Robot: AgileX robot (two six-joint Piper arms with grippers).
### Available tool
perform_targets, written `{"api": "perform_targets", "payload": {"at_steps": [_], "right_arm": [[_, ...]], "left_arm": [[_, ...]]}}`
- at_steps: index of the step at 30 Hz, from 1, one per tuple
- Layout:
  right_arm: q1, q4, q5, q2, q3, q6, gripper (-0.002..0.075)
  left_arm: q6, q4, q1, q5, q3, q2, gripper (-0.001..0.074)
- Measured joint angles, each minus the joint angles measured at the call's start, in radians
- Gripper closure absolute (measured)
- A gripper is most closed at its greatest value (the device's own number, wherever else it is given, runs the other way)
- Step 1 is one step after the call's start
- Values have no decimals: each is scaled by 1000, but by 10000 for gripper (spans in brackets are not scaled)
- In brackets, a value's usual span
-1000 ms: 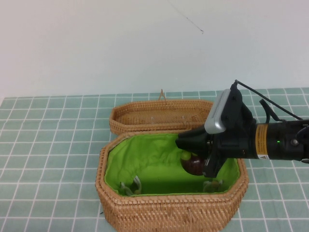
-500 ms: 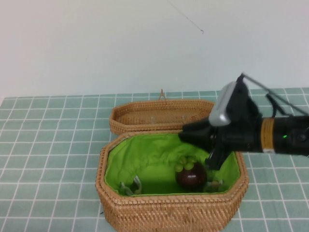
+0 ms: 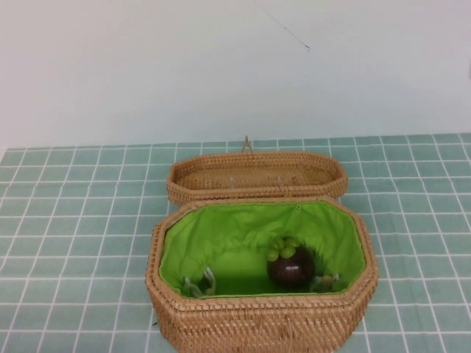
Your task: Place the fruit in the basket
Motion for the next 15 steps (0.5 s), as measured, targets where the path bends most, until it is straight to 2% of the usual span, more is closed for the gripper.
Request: {"api": "perform_targets", "payload": {"at_steps": [2, 4, 9, 15], "right_arm": [[-2, 0, 144, -112, 69, 2, 727], [-2, 0, 201, -205, 122, 2, 727], [-2, 0, 209, -333, 181, 2, 727], [-2, 0, 209, -360, 195, 2, 727]], "left_arm": [[0, 0, 0, 0, 0, 0, 735], [0, 0, 0, 0, 0, 0, 735], [0, 0, 0, 0, 0, 0, 735], [0, 0, 0, 0, 0, 0, 735]]}}
